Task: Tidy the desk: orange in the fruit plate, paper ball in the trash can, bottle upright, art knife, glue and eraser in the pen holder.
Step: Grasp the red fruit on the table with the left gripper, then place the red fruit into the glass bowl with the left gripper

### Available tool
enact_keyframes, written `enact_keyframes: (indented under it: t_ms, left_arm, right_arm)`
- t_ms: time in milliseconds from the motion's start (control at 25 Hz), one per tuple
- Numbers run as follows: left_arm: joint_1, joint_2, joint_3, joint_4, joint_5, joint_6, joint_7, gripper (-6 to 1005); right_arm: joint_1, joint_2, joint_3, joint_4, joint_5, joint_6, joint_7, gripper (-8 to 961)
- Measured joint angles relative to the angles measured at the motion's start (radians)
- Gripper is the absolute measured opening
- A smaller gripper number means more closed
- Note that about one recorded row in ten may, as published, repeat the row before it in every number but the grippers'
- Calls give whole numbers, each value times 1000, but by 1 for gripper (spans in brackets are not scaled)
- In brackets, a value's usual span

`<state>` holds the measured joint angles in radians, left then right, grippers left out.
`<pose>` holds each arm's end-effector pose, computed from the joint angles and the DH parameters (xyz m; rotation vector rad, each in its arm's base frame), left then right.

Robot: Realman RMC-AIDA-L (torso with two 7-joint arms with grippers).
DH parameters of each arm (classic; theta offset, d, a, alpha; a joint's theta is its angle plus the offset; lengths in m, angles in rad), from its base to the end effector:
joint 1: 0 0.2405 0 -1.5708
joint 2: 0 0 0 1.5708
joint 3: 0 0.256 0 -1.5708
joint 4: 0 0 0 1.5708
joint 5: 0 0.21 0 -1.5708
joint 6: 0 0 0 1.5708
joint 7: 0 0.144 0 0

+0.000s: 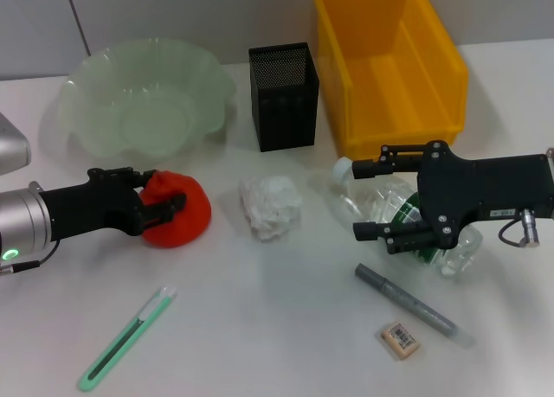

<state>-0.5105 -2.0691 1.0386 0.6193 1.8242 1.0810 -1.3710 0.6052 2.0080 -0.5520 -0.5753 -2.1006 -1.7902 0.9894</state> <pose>-0.2807 0.3623 -0.0316 -2.5609 -0.6174 -0.3716 0.2502 0.3227 0.0237 -2.8468 0.0214 0.7681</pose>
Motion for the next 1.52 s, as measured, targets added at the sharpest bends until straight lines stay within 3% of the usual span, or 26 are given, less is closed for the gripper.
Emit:
enact_keyframes:
  t_ms: [120,360,520,560,640,720,880,1000,1200,1320,1400,1480,1520]
  left_arm:
    - [1,1,0,0,1,0,1,684]
    - [20,5,-24,19,-6,61,3,385]
    - [44,7,-106,69,-14,193,14,211]
    - [54,7,-144,94,-15,255,23,202]
    - [54,7,-144,94,-15,255,23,184]
    - [73,8,-244,150,-35,396,42,166]
    - [64,10,-290,177,-98,445,49,169]
    - [53,9,-292,181,-124,429,52,172]
    - [-14,4,-280,148,-154,293,73,176]
    - [-79,5,-250,89,-129,129,75,178]
    - [-79,5,-250,89,-129,129,75,180]
    - [-99,3,-222,75,-123,60,76,182]
    - [-119,-3,-142,67,-126,-73,66,183]
  right_arm:
    - [-1,0,0,0,0,0,-1,747]
    - [-6,1,1,-4,1,0,-3,747]
    - [-10,1,3,-5,2,0,-4,746]
    - [-10,1,3,-5,2,0,-4,746]
    - [-11,1,3,-5,3,0,-4,746]
    - [-12,2,4,-5,4,0,-4,746]
    - [-13,2,5,-5,6,0,-5,746]
    - [-13,3,5,-5,6,-1,-7,746]
    - [-13,3,4,-5,7,-5,-7,747]
    - [-14,3,4,-5,7,-6,-7,747]
    - [-14,3,4,-5,7,-7,-8,747]
    - [-14,3,4,-5,7,-7,-8,748]
    - [-15,4,4,-4,7,-8,-8,748]
